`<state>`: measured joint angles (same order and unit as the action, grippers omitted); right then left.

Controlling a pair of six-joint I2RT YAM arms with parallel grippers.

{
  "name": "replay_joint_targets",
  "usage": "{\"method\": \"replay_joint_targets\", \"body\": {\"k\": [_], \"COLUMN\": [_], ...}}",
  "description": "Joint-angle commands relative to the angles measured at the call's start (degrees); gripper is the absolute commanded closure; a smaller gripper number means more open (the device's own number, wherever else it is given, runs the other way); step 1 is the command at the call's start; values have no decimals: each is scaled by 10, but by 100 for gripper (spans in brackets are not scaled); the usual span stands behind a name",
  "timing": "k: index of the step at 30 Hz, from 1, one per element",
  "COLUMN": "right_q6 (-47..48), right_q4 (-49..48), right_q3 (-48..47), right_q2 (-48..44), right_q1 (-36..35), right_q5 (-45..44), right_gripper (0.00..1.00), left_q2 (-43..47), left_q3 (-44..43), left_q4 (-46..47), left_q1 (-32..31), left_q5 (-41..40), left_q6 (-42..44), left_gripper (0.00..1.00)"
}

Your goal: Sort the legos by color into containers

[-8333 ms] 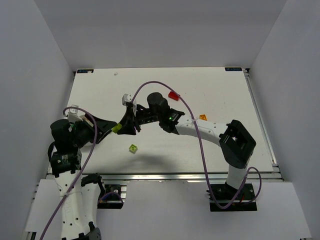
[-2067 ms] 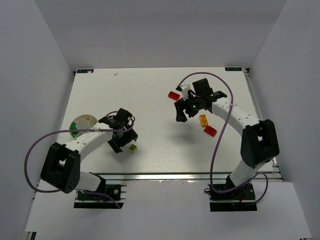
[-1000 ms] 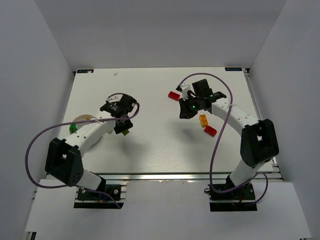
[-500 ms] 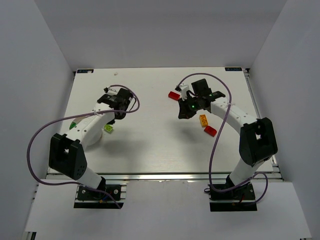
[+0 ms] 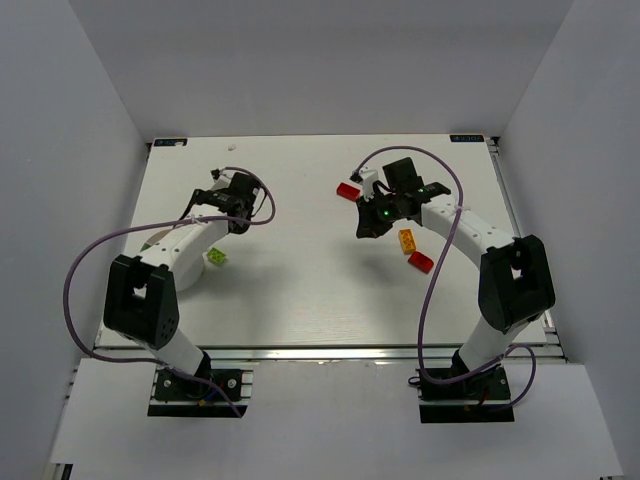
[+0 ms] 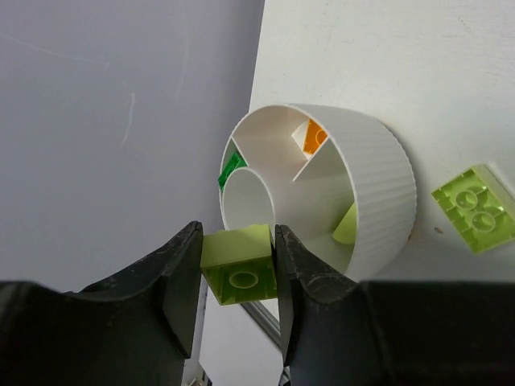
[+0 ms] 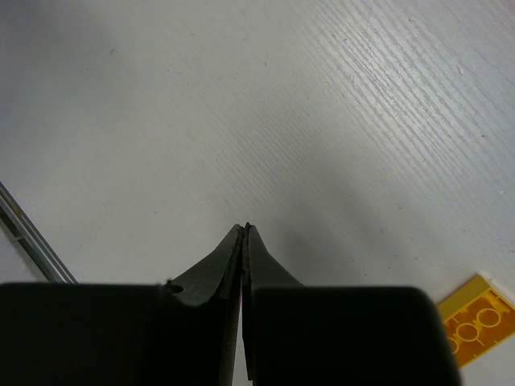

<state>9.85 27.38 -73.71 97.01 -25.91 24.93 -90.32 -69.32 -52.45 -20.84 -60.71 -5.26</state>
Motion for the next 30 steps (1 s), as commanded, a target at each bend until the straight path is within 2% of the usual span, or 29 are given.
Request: {"method": "replay_joint_targets", "body": {"k": [1,7,13,15,20,28,30], "right_q6": [0,-1,-2,-2,-3,-2,-3], "right_q4": [1,-1,-1,-1,-1,0,0], "right_q3": [-7,-5,-4,-3,-3,-2,-1], "right_q2": [-12,-14,-15,-14,-15,-15,-15], "right_q1": [-1,-2,-1,-2,-1,-2,-2], "right_q5": [14,15,16,16,17,16,16], "right_gripper": [95,94,94,94,93,93,93], "left_q2": [-10,-22,-28,-28,-27,-27,-27], "left_q3": [6,9,15,23,35,42,43], "left_q4": [52,76,88,89,91,90,89], "left_q1": [6,21,33,35,40,42,42], "left_q5": [-20,-13,-7,-6,2,11,14], "left_q6": [35,49,52,51,42,27,25], "left_gripper": [100,99,83,80,65,52,45]}}
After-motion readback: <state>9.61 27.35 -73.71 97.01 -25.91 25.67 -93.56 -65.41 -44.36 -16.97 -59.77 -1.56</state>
